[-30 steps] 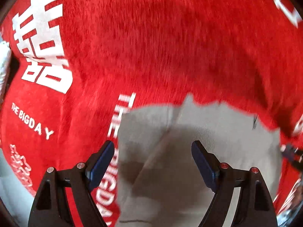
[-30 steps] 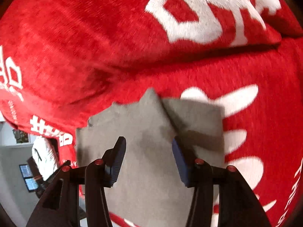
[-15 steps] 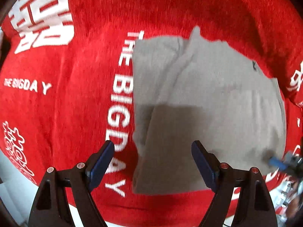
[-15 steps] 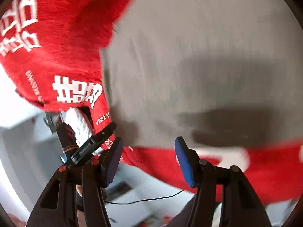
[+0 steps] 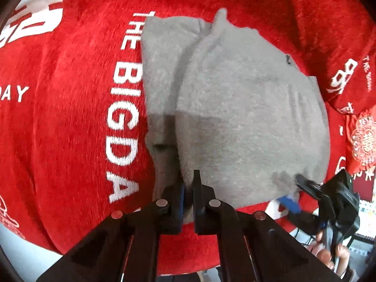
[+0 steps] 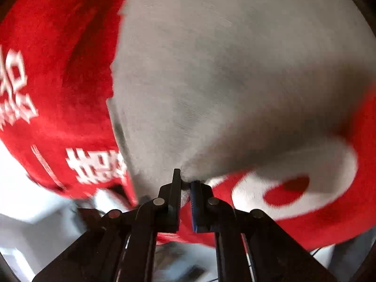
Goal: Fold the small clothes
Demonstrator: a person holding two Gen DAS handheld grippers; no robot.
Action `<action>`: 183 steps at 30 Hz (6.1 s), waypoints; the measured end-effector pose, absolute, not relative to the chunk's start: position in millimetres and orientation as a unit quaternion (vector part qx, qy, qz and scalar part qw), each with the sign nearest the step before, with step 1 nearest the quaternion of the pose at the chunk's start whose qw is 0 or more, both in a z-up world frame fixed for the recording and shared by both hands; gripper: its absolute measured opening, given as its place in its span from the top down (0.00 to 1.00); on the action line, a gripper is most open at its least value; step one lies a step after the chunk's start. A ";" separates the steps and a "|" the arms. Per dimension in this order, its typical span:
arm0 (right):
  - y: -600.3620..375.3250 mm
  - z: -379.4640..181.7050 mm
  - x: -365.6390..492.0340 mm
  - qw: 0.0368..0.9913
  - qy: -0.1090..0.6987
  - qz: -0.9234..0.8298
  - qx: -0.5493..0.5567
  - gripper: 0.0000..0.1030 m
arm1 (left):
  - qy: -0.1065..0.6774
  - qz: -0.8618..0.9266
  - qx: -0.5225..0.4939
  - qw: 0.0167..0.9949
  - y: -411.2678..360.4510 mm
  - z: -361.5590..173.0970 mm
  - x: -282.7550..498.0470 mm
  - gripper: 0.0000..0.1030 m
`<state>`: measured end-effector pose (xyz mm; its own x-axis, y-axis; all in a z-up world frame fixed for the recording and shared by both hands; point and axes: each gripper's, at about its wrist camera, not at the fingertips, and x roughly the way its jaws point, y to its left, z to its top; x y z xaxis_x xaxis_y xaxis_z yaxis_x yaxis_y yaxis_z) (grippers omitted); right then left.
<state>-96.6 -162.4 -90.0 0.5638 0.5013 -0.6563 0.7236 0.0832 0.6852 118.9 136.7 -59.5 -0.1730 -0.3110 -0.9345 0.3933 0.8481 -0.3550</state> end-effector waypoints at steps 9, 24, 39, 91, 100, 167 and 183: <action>-138.4 -92.5 -101.8 0.604 0.574 -0.091 0.546 0.95 | 0.696 -0.301 0.066 0.648 161.8 -60.7 92.9 0.94; -243.5 -5.7 -101.6 0.701 0.539 -0.133 0.448 0.35 | 0.660 -0.198 0.104 0.717 189.4 -20.4 118.1 0.93; -322.6 -56.1 -30.2 0.697 0.606 -0.235 0.304 0.94 | 0.621 -0.220 0.114 0.744 76.0 -26.2 157.0 0.93; -275.2 -23.8 -87.4 0.696 0.583 -0.242 0.343 0.87 | 0.636 -0.160 0.153 0.739 92.2 -52.4 163.6 0.01; -224.2 -19.4 -74.9 0.704 0.587 -0.180 0.357 0.31 | 0.621 -0.167 0.154 0.750 103.6 -35.6 148.7 0.01; -84.4 -89.3 -30.8 0.570 0.407 0.067 0.711 0.92 | 0.724 -0.351 -0.167 0.570 128.9 -91.5 187.4 0.01; -83.0 -58.8 -37.7 0.646 0.614 0.030 0.452 0.45 | 0.707 -0.311 0.006 0.636 76.5 -87.2 170.0 0.43</action>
<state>-37.7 -83.0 -58.8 0.2444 0.5942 -0.7663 0.5156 0.5896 0.6217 170.0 76.5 -87.2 -0.1915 -0.3871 -0.9019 0.4027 0.8071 -0.4319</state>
